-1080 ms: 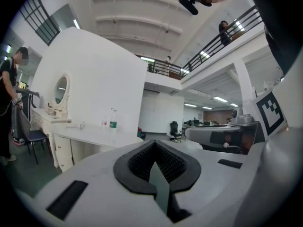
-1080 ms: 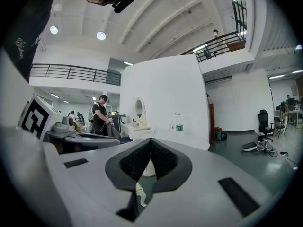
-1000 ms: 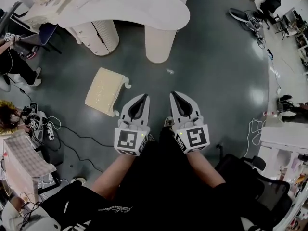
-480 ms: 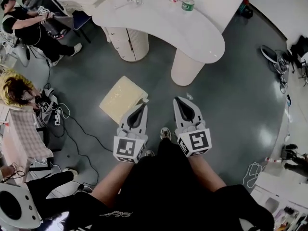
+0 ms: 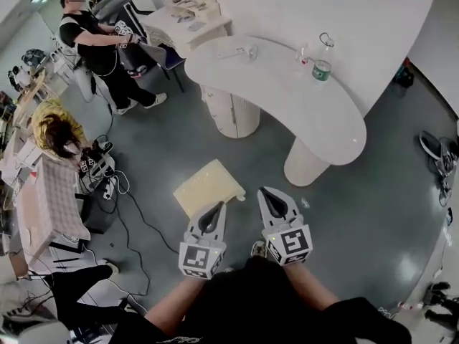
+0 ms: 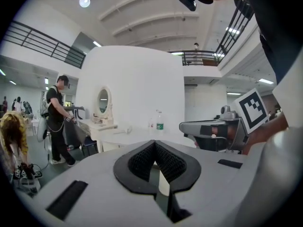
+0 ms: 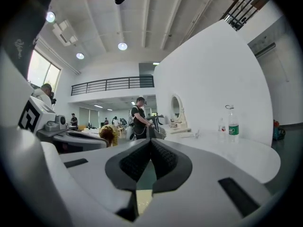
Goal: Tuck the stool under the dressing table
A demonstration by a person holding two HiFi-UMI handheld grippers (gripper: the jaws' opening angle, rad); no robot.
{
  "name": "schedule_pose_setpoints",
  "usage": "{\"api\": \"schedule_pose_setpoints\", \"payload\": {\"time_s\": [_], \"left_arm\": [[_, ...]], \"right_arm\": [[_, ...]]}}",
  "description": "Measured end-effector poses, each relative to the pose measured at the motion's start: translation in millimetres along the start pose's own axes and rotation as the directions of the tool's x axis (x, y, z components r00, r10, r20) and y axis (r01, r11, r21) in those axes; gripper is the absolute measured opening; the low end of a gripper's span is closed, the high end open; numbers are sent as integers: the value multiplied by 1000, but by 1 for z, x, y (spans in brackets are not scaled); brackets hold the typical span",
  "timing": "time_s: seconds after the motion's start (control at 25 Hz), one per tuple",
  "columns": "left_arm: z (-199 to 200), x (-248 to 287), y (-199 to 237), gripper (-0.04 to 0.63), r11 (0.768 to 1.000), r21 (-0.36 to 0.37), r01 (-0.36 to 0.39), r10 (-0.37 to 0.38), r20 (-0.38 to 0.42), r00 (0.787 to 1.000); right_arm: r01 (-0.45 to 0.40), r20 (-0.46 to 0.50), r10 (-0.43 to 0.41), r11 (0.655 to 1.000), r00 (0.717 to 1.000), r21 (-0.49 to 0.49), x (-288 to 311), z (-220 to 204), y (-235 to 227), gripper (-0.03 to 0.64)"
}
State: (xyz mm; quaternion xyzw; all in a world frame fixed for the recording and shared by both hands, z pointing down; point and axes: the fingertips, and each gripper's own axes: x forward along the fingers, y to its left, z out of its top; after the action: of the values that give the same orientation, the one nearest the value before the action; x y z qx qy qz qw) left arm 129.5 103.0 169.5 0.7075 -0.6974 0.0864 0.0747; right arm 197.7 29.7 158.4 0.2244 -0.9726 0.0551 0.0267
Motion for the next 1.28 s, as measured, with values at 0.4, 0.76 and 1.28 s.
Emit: {"api": "schedule_pose_setpoints", "payload": {"time_s": [0.4,0.76,1.28], "left_arm": [[-8,-8,20,3,997,-3,-83,83,-45,996],[-27,-13,83,3,984,-72,-164,160,-57,985],[-39,6,223,3,994,-80,-79,72,-93,993]], "right_arm": [[-131,1,131,991,991,28,36,-2,18,6],[-194,-38,194,981,980,1,87,-14,48,6],[-170,-104,179,982,978,88,214,-21,115,6]]}}
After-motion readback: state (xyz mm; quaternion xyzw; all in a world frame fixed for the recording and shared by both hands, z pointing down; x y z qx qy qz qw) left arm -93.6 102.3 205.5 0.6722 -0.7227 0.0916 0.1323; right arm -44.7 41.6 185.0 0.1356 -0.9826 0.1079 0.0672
